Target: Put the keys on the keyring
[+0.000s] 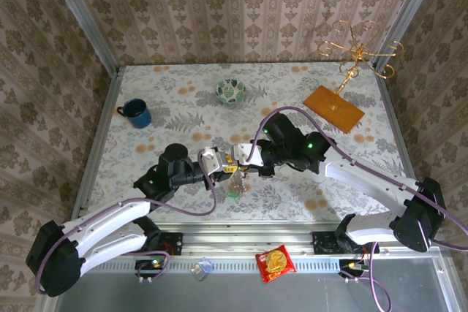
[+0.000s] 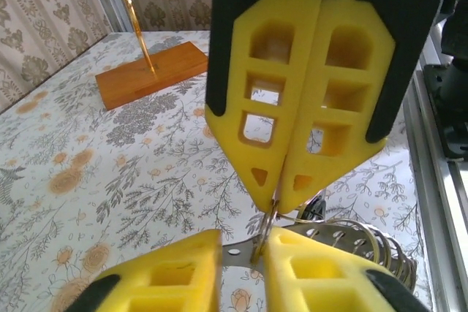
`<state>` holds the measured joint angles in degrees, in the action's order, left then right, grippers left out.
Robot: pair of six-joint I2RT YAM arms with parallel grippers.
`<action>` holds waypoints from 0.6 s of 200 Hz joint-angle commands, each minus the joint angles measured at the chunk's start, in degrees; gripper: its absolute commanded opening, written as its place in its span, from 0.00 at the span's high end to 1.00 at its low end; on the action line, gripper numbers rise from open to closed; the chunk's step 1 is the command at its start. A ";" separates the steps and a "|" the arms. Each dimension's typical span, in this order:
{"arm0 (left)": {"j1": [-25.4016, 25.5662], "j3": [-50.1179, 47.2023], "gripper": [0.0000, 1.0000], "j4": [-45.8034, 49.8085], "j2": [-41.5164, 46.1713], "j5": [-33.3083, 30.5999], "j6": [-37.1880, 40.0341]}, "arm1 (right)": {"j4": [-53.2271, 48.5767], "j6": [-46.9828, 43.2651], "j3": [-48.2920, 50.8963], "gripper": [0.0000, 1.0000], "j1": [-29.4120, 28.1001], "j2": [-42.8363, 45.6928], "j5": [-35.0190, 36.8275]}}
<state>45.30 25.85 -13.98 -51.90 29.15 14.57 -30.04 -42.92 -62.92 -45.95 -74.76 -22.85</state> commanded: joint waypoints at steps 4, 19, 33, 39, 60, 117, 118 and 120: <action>-0.29 2.71 0.89 1.43 -0.42 1.45 1.38 | -1.07 0.73 -1.98 1.00 -0.54 0.36 -1.04; -0.30 2.59 0.99 1.36 -0.12 1.69 1.65 | 1.75 2.67 -0.72 0.95 -0.08 1.43 -1.48; -0.41 2.05 1.00 0.48 0.26 1.78 1.31 | 5.14 5.79 1.96 0.82 1.58 3.23 -3.72; -0.42 1.70 1.00 -0.23 0.53 1.80 1.06 | 7.13 7.57 3.34 0.77 2.55 4.23 -5.11; -0.47 -0.07 1.00 -3.77 1.01 2.30 -0.46 | 12.97 12.81 7.43 0.70 5.52 6.50 -10.14; -0.69 -3.96 1.00 -12.77 1.01 2.58 -4.59 | 20.69 21.20 12.97 0.68 6.59 6.65 -13.93; -0.66 -3.96 1.00 -12.93 1.06 2.58 -4.66 | 20.80 21.29 13.07 0.68 6.58 6.65 -13.91; -0.72 -4.14 1.00 -13.18 1.09 2.58 -4.80 | 21.01 21.40 13.25 0.68 6.62 6.71 -13.87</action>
<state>44.95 22.92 -19.99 -52.01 30.46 12.64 -14.24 -26.72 -51.62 -39.57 -68.51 -33.54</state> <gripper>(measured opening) 0.053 0.319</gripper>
